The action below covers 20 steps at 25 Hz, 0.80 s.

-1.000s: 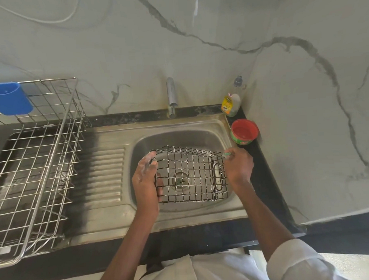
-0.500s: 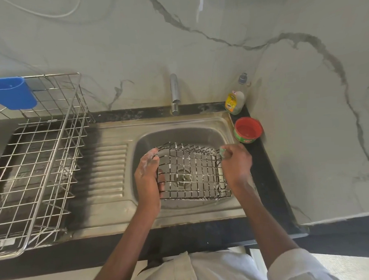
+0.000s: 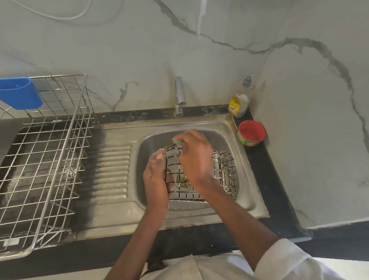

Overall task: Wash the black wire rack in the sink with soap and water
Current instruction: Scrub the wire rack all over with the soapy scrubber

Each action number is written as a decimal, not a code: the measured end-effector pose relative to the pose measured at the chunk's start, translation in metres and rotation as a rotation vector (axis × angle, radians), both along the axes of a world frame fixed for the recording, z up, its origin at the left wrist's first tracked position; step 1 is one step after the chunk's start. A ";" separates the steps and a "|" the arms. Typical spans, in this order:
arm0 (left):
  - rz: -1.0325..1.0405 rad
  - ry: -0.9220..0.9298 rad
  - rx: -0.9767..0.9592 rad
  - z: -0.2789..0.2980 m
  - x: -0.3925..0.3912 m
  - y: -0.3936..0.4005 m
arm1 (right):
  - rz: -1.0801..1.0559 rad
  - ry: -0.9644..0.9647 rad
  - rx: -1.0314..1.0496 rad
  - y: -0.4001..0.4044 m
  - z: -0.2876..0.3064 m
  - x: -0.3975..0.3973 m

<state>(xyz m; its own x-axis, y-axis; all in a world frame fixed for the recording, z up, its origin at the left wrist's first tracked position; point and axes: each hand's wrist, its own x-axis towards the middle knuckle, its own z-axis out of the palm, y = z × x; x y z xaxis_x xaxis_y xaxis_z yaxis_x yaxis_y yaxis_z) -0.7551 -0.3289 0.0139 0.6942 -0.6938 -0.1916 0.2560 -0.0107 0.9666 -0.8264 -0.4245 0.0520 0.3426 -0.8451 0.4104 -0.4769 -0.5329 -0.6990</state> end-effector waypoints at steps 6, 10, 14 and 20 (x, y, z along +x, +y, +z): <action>-0.027 0.043 0.025 0.004 0.014 0.004 | -0.217 -0.029 0.182 -0.014 -0.033 -0.046; -0.077 -0.046 0.061 0.008 0.004 0.001 | 0.056 -0.085 -0.077 0.005 -0.004 -0.006; -0.043 0.042 0.011 0.008 0.008 0.000 | 0.239 -0.021 -0.262 0.043 -0.017 -0.030; 0.049 0.204 0.057 0.003 0.007 0.002 | -0.140 -0.031 0.022 0.028 -0.037 -0.054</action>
